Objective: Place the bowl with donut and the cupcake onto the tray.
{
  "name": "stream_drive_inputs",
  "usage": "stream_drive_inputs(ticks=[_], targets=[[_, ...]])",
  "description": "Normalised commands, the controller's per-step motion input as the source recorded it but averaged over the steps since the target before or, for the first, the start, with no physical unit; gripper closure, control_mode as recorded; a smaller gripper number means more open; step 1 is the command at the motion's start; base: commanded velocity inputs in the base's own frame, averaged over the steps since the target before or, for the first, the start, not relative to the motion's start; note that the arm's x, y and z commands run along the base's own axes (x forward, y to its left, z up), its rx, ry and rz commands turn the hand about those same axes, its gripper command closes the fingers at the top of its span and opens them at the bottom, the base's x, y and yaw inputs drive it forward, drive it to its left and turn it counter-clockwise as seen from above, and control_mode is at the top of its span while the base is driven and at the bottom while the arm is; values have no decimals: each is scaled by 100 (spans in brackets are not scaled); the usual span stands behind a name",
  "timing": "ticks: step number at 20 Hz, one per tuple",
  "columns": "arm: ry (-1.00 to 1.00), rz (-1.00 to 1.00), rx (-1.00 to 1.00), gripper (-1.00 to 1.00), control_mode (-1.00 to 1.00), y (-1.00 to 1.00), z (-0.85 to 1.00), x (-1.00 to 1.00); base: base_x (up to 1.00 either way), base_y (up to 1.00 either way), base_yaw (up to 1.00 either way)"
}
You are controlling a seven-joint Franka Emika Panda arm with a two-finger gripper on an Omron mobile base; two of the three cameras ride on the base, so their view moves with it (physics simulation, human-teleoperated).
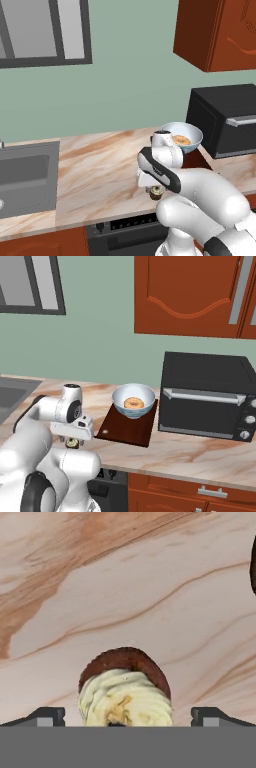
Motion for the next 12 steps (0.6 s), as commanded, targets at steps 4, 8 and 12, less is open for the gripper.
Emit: stream_drive_inputs(ticks=[4, 8, 12], targets=[[4, 0, 0, -100, -100, 0, -9, 0, 0, 0, 0], [6, 0, 0, 100, -100, 0, -7, 0, 0, 0, 0], [4, 0, 0, 100, -100, 0, -3, 0, 0, 0, 0]])
